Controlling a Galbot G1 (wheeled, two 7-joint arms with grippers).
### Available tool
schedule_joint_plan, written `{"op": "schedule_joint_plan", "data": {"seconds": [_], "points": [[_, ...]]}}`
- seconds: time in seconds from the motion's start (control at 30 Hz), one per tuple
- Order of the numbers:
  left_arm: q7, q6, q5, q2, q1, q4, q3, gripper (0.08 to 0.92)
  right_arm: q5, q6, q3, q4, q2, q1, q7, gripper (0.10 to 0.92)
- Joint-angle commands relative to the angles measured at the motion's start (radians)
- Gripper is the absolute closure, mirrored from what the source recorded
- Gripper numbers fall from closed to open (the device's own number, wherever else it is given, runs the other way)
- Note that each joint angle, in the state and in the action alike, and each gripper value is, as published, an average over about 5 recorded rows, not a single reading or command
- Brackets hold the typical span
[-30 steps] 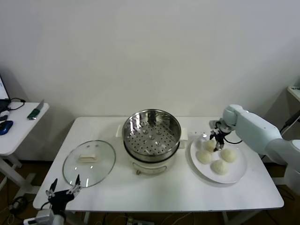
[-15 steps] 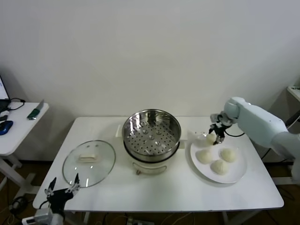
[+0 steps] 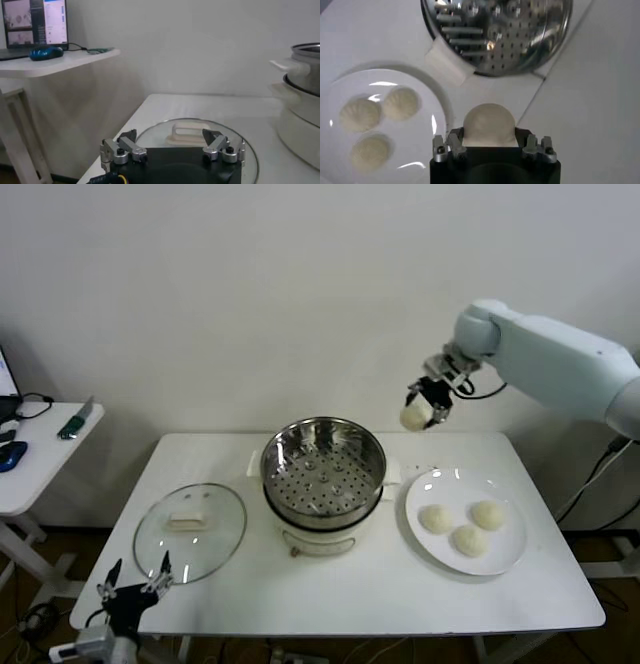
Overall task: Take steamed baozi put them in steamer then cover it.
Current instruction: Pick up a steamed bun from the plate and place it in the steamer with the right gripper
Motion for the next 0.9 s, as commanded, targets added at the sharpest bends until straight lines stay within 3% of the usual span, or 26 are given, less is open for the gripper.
{"op": "schedule_joint_plan", "data": {"seconds": [0.03, 0.27, 0.57, 0.9], "points": [[0.000, 0.001, 0.006, -0.001, -0.001, -0.001, 0.005, 0.177, 0.033, 0.178, -0.109, 0.188, 0.165, 0.171, 0.022, 0.347], [-0.002, -0.007, 0.014, 0.003, -0.001, 0.011, 0.011, 0.177, -0.100, 0.257, -0.078, 0.114, 0.274, 0.033, 0.079, 0.347], [-0.002, -0.010, 0.015, 0.004, -0.002, 0.015, 0.015, 0.177, -0.310, 0.372, -0.025, -0.133, 0.369, -0.133, 0.093, 0.347], [-0.003, -0.014, 0.012, 0.005, -0.005, 0.024, 0.010, 0.177, -0.409, 0.440, 0.058, -0.396, 0.458, -0.231, 0.104, 0.347]]}}
